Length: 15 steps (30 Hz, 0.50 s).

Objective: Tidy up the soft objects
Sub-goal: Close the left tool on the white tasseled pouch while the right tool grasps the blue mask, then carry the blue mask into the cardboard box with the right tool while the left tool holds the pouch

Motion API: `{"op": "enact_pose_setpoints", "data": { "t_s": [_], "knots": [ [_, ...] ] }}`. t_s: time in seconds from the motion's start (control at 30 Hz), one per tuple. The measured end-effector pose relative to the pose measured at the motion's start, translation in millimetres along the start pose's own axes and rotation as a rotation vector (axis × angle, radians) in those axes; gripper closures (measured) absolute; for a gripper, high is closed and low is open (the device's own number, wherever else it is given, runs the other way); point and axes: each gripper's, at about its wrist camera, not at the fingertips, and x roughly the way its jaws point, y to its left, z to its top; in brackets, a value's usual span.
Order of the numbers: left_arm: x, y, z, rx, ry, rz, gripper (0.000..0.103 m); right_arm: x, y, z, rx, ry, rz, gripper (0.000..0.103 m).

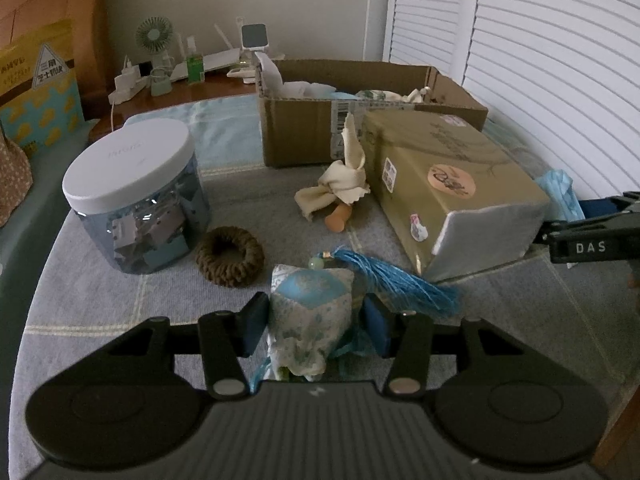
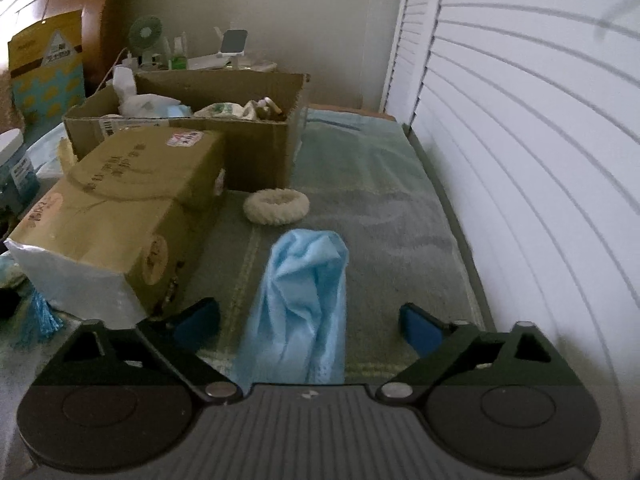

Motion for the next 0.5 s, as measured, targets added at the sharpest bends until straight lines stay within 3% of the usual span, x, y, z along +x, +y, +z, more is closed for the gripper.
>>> {"op": "enact_pose_setpoints", "data": {
  "t_s": [0.1,0.17,0.23,0.5],
  "knots": [
    [0,1,0,0.004,0.005,-0.003,0.053,-3,2,2,0.0,0.005,0.018,0.028],
    [0,1,1,0.009,0.007,-0.009,0.059,-6,2,1,-0.003,0.005,0.015,0.036],
    [-1,2,2,0.012,0.011,-0.017,0.061,-7,2,2,0.004,0.009,0.013,0.052],
    [-5,8,7,0.04,0.02,-0.065,0.07,-16,2,5,0.015,0.032,0.015,0.063]
  ]
}}
